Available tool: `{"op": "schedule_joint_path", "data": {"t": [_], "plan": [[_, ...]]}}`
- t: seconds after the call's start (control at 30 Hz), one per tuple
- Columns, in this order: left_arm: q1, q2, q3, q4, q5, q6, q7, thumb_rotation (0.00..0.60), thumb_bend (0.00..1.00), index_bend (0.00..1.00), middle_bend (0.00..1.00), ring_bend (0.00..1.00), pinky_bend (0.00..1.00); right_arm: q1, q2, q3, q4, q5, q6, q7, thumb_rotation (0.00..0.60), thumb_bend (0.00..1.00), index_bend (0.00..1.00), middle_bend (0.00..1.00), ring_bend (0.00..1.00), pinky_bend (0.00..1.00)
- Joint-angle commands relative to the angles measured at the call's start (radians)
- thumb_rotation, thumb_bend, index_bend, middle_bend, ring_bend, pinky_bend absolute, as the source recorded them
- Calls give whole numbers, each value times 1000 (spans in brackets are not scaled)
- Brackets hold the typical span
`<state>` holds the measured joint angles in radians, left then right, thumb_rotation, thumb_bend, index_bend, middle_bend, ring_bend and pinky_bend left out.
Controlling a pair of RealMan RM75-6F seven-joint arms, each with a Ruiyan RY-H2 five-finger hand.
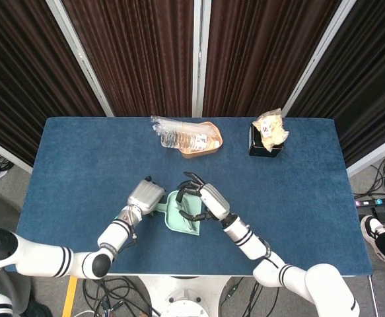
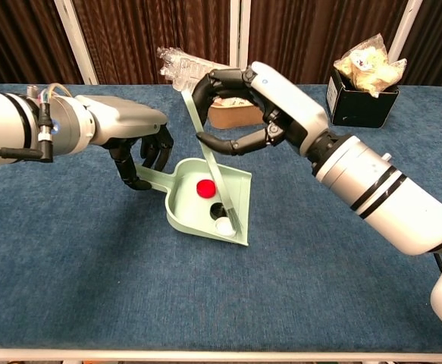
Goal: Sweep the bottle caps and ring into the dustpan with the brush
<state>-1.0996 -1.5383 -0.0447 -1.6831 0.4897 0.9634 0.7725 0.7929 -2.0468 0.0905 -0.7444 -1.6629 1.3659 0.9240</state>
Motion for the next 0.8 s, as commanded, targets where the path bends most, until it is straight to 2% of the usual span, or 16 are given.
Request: {"op": "schedule_joint_path", "data": {"t": [0.03, 0.1, 0.23, 0.37, 0.47, 0.63, 0.8], "plan": [[2, 3, 0, -2, 7, 6, -3, 600, 367, 523, 531, 356, 171, -13, 15, -1, -16, -4, 32, 0, 600, 595, 721, 653, 278, 83], [5, 6, 0, -5, 15, 10, -8, 600, 364, 514, 530, 356, 171, -25, 37, -5, -33, -9, 54, -8, 600, 595, 721, 653, 278, 83], [15, 13, 2, -11, 31, 17, -22, 600, 362, 408, 516, 356, 171, -60, 124, -28, -89, -22, 89, -59, 600, 592, 720, 653, 278, 83], [30, 21, 2, -17, 51, 22, -44, 600, 360, 306, 447, 350, 170, -96, 234, -51, -156, -24, 93, -126, 600, 592, 720, 653, 278, 83], [42, 33, 2, -24, 74, 26, -62, 600, 355, 266, 403, 323, 170, -119, 321, -70, -206, -19, 73, -193, 600, 592, 722, 653, 273, 83], [91, 65, -1, -59, 154, 69, -128, 600, 351, 235, 378, 299, 168, -125, 466, -116, -300, -12, -40, -355, 600, 587, 725, 653, 264, 84], [168, 108, -1, -85, 258, 136, -226, 600, 346, 218, 354, 275, 167, -105, 558, -139, -389, 17, -189, -531, 600, 555, 700, 644, 236, 66]]}}
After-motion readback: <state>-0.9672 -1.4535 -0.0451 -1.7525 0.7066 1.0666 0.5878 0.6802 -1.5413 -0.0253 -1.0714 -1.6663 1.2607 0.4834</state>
